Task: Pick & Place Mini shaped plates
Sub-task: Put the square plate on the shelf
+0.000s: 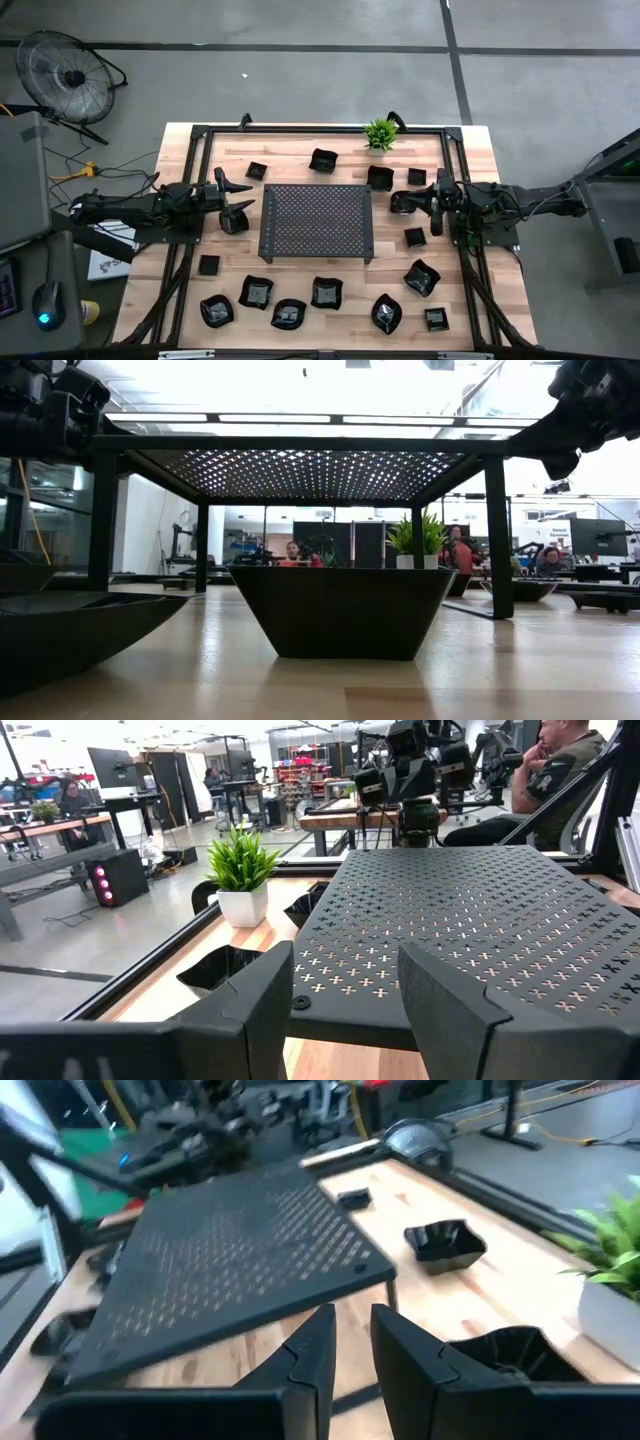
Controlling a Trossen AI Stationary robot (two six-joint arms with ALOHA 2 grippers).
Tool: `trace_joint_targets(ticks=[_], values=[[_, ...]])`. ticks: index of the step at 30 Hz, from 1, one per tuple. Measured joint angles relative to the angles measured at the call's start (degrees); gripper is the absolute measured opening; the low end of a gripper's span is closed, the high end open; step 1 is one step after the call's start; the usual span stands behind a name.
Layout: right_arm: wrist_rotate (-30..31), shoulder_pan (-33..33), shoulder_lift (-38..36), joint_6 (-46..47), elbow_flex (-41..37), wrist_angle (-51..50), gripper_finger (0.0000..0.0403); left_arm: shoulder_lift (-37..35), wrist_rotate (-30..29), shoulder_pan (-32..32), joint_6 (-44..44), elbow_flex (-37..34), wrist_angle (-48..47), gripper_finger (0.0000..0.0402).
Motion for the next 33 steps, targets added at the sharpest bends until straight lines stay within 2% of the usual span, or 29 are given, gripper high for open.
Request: trace_joint_targets(ticks=[3, 6, 9, 11, 19, 25, 29, 33], values=[[2.95, -0.02, 0.29, 5.45, 0.0, 1.99, 0.0059, 0.01, 0.01, 0.0, -0.01, 0.0, -0.02, 0.0176], [5.77, -0.83, 1.96, 16.0, 1.08, 2.29, 0.0056, 0.02, 0.0, 0.0, 0.0, 0.0, -0.02, 0.0176], [5.47, -2.84, 3.85, 26.09, 3.43, 2.14, 0.0053, 0.02, 0.0, 0.0, 0.0, 0.0, 0.0, 0.0176], [4.12, -4.59, 5.7, 29.29, 4.86, 1.41, 0.005, 0.02, 0.01, 0.0, -0.01, 0.0, 0.0, 0.0176], [-7.42, -11.85, 13.97, 29.5, 12.33, -1.61, 0.0042, 0.01, 0.01, 0.0, 0.01, 0.0, 0.0, 0.0176], [-11.68, -16.09, 19.05, 23.95, 19.24, -9.73, 0.0045, 0.02, -0.01, 0.0, 0.0, 0.0, 0.0, 0.0176], [-12.8, -17.87, 21.39, 22.59, 24.43, -18.95, 0.0048, 0.02, 0.01, 0.0, 0.01, 0.0, 0.0, 0.0176], [-12.33, -20.23, 24.58, 25.28, 30.39, -32.5, 0.0048, 0.02, 0.01, 0.0, -0.01, 0.0, 0.0, 0.0176]])
